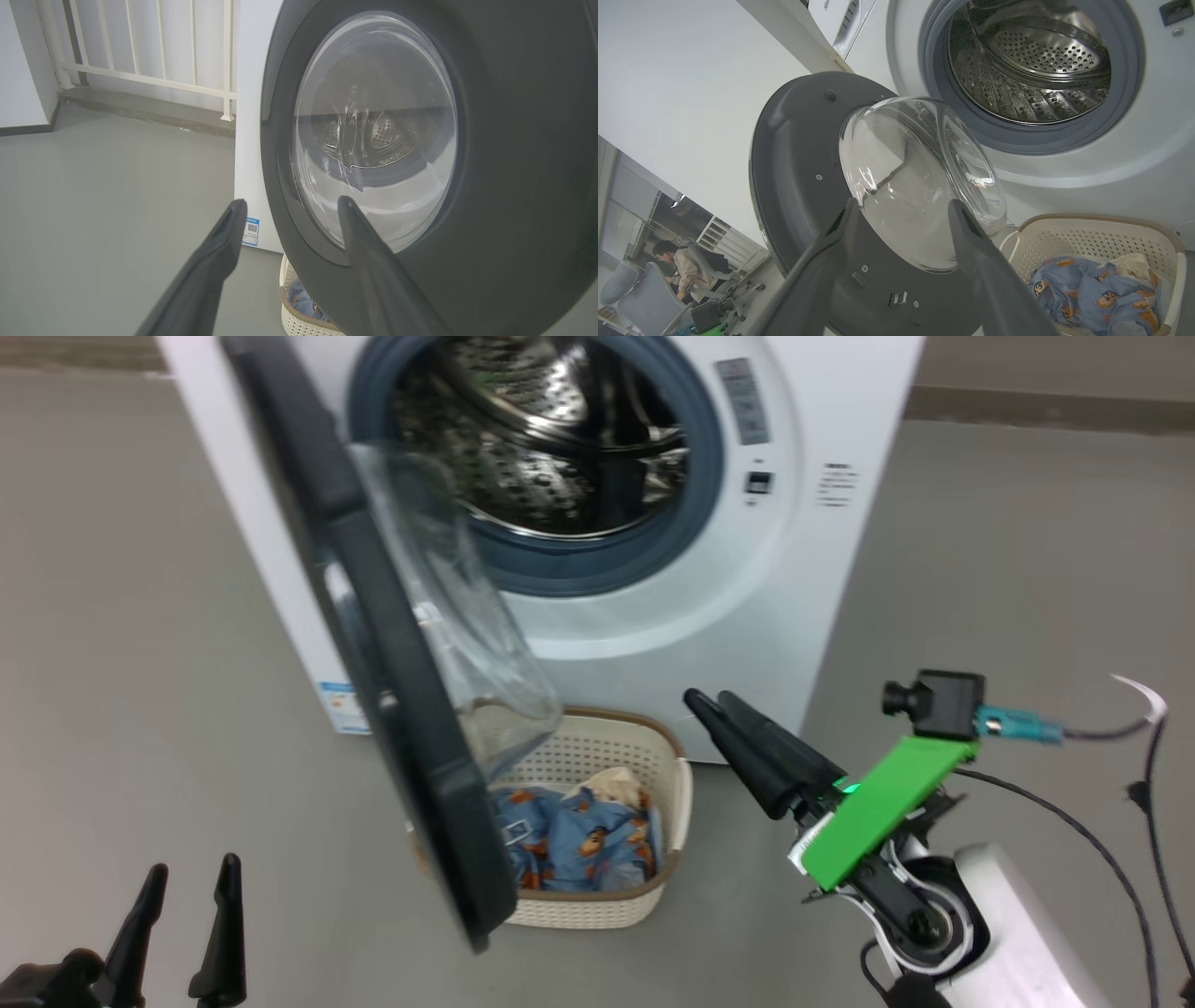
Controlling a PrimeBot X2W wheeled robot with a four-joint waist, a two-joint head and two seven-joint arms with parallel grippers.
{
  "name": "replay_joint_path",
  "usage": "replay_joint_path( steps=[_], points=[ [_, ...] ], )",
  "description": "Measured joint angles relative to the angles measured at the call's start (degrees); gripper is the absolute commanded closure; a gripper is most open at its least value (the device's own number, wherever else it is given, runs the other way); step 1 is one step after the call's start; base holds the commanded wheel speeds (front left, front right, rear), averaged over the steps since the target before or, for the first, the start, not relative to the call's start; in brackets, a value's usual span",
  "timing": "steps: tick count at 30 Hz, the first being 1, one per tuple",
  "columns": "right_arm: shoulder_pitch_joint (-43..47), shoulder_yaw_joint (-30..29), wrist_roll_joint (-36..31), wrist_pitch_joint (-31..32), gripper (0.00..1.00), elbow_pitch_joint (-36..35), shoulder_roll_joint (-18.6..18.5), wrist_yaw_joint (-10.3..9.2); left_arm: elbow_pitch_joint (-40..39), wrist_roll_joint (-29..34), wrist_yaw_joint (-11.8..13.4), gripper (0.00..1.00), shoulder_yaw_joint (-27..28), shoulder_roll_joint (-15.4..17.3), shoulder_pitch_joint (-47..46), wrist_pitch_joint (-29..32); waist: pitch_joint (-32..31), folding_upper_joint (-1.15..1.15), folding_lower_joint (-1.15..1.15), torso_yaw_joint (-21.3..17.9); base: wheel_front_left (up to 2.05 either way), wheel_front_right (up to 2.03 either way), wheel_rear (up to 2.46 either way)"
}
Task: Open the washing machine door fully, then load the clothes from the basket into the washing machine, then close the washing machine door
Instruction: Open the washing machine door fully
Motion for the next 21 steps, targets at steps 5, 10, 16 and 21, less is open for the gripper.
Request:
replay_joint_path(
  steps=[5,10,16,21],
  points=[
    [3.5,0.5,-7.5,-8.8,0.00,-2.7,-1.7,0.00,-0.6,0.1,0.0,0.00,0.5,-0.6,0.2,0.0,0.2,0.00,0.00,-3.8,0.00,0.00,0.00],
    [9.3,-0.7,-18.8,-19.7,0.00,-4.7,-3.1,0.00,-0.9,0.3,0.0,0.00,1.1,-0.9,1.3,0.0,0.5,0.00,0.00,-6.8,0.00,0.00,0.00],
    [15.8,-4.4,-26.2,-26.9,0.00,-5.6,-1.6,0.01,-1.5,0.5,0.0,0.00,1.1,-0.9,1.4,0.0,0.7,0.00,0.00,-8.3,0.00,0.00,0.00],
    [18.3,-8.3,-33.8,-29.9,0.00,-5.7,-0.7,0.01,-1.8,0.7,0.0,0.00,1.5,-0.9,1.6,0.0,0.7,0.00,0.00,-8.9,0.00,0.00,0.00]
  ],
)
